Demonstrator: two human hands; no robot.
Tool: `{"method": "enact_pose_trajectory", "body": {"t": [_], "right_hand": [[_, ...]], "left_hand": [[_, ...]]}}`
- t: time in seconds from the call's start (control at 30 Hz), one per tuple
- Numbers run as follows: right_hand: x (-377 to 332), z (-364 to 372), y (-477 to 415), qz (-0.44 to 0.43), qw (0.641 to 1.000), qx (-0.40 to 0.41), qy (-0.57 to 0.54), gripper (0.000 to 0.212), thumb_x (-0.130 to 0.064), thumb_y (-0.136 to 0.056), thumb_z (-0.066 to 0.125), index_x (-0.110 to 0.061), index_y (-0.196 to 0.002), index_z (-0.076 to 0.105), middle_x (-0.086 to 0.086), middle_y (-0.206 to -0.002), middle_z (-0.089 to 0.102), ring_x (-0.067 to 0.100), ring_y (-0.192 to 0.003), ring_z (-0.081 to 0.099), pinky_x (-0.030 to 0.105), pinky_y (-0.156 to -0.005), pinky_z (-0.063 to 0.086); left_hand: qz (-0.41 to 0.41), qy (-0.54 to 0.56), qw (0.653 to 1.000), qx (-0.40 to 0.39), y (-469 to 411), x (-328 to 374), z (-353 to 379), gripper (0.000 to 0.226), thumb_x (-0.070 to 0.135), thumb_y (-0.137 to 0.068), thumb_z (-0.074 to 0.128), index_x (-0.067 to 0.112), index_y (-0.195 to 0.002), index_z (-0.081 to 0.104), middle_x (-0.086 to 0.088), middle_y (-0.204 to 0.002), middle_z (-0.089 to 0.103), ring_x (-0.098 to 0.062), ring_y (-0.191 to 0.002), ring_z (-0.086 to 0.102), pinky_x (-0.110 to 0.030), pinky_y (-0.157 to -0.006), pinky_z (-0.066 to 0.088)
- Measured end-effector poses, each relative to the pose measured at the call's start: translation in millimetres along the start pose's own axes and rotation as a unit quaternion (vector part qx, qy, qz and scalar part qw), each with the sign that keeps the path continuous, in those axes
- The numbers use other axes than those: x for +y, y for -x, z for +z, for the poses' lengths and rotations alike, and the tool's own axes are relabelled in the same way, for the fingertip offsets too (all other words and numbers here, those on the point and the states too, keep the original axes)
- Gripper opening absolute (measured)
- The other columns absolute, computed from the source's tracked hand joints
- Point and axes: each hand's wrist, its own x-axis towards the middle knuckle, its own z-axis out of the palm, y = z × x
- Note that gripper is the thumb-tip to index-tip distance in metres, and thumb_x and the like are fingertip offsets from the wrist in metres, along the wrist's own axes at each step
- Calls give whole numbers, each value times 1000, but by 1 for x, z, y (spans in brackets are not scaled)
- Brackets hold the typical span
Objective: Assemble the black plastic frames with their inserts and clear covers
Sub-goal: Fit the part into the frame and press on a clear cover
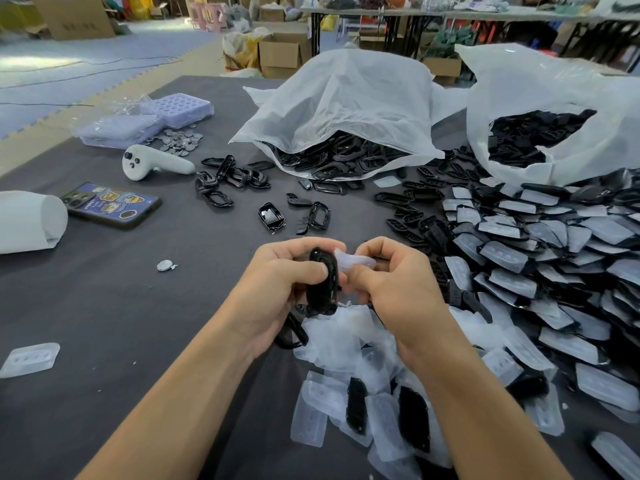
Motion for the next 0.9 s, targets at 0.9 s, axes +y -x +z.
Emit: {"method": "enact_pose_trajectory", "body": {"t": [0.9], "right_hand": [[5, -8, -7, -5, 1000, -15, -25, 24, 6, -88, 70, -16, -81, 75, 1, -69, 70, 10, -55, 56, 19, -54, 48]], "left_hand": [[75, -93, 988, 98, -8, -9, -5, 36, -15, -94, 57, 14, -97, 79, -11, -82, 79, -17, -71, 75, -23, -62, 57]]}}
